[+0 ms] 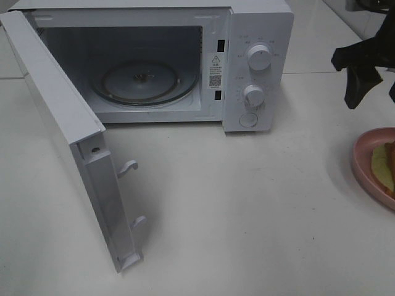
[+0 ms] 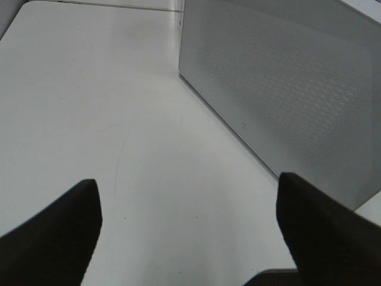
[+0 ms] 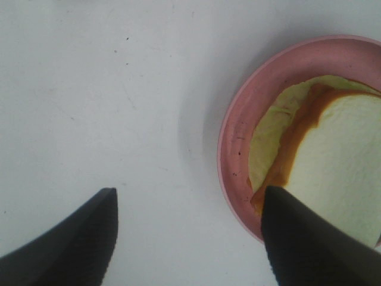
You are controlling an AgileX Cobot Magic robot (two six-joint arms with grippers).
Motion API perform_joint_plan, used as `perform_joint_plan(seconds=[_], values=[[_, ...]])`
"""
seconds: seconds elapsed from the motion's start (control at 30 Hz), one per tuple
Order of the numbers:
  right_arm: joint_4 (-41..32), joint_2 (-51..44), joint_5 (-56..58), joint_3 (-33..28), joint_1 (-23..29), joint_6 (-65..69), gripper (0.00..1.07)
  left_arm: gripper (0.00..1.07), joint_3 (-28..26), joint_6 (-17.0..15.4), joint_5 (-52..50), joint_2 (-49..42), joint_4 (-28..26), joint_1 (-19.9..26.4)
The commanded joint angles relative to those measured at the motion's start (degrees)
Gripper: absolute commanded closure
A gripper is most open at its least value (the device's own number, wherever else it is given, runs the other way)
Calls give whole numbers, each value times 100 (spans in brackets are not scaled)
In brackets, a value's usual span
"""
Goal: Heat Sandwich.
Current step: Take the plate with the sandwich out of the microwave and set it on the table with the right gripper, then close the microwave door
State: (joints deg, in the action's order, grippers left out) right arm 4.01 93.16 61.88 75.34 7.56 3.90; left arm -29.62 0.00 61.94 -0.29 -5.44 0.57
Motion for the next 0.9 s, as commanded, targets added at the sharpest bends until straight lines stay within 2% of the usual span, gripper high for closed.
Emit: perform_joint_plan(seconds=[0.03, 0.27, 0.4, 0.5, 0.57, 0.6, 0.7, 0.73, 0.8, 0.87, 0.9], values=[[-218, -258, 550, 86, -40, -332, 39, 31, 17, 0, -80, -40, -29, 6], [-516, -745, 928, 6, -86, -430, 40, 31, 17, 0, -80, -40, -29, 6], [-521, -1398, 928, -355, -86, -390, 42, 31, 17, 0, -80, -40, -29, 6], [-521, -2252, 922, -1089, -86, -252, 43, 31, 17, 0, -80, -40, -29, 6], [-521, -2481, 922, -1232, -86, -246, 43, 31, 17, 0, -80, -40, -29, 6], [-521, -2962, 922, -1593, -86, -241, 43, 31, 17, 0, -80, -40, -29, 6], [-539, -3415, 922, -1908, -86, -229, 43, 31, 17, 0, -80, -40, -29, 6], [-539, -3873, 922, -2223, -86, -229, 43, 31, 17, 0, -80, -40, -29, 6], [-539, -4354, 922, -2492, -86, -229, 43, 31, 17, 0, -80, -40, -29, 6], [-539, -4612, 922, -2607, -86, -229, 43, 31, 17, 0, -80, -40, -29, 6], [-539, -5139, 922, -2876, -86, -229, 43, 31, 17, 0, -80, -40, -29, 6]])
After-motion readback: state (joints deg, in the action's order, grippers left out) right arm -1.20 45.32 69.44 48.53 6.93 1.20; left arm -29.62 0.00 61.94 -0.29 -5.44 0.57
